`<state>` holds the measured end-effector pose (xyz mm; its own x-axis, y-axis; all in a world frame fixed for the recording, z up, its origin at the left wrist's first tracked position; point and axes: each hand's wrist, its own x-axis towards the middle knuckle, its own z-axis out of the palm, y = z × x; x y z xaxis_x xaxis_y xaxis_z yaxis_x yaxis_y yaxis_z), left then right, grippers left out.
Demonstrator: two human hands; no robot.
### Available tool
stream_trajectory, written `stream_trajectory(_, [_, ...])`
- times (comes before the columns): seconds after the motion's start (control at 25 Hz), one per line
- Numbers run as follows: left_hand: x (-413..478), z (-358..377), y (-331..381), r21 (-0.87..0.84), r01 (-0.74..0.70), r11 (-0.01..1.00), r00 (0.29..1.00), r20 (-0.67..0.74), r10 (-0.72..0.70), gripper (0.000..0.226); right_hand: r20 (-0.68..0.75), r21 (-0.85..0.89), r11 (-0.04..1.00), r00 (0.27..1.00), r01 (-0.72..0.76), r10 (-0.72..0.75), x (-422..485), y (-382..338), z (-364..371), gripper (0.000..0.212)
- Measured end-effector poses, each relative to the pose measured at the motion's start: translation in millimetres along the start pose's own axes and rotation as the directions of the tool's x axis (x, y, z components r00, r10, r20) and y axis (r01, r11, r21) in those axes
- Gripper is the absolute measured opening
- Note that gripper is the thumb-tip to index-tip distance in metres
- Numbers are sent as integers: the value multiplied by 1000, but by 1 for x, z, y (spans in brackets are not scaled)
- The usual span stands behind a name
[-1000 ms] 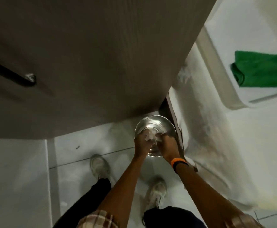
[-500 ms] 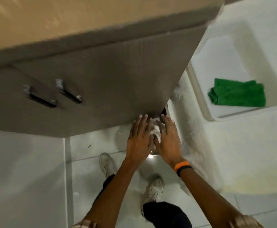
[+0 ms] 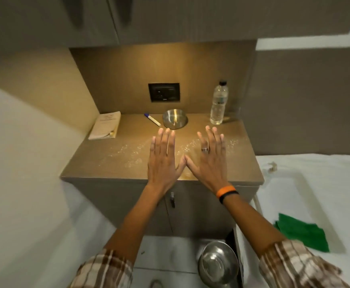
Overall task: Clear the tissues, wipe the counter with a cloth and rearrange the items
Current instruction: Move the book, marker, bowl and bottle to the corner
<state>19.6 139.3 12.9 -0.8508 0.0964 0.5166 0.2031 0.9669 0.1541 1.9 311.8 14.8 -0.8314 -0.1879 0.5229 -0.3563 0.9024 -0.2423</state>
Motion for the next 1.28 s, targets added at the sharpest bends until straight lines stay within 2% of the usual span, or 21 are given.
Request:
stream_trajectory(0.2, [39, -6, -71, 92, 64, 994, 993, 93, -72, 82, 59, -40, 999, 998, 31, -28, 62, -44, 30, 86])
stream_trajectory(0.44, [66, 27, -177, 105, 122, 987, 956, 254, -146, 85, 171, -60, 998, 985, 3, 8, 108, -84, 116, 84])
stream_trajectory(0.64, [88, 52, -264, 84, 167, 982, 900, 394, -186, 78, 278, -17, 997, 958, -70, 72, 151, -107, 179, 70])
stream_trajectory(0.84, [80, 66, -341, 130, 257, 958, 858, 426, -288, 65, 451, 141, 990, 890, 4, -68, 179, -174, 241, 54])
stream_trajectory(0.96, [75, 67, -376, 146, 224, 964, 855, 445, -266, 56, 502, 207, 978, 855, 28, -130, 193, -218, 271, 51])
stream_trajectory(1.08, [75, 66, -404, 141, 161, 977, 877, 433, -207, 51, 484, 232, 972, 863, 36, -148, 203, -246, 293, 44])
stream_trajectory(1.28, [74, 60, -429, 63, 190, 980, 905, 375, -200, 52, 437, 278, 960, 888, 17, -142, 206, -267, 311, 37])
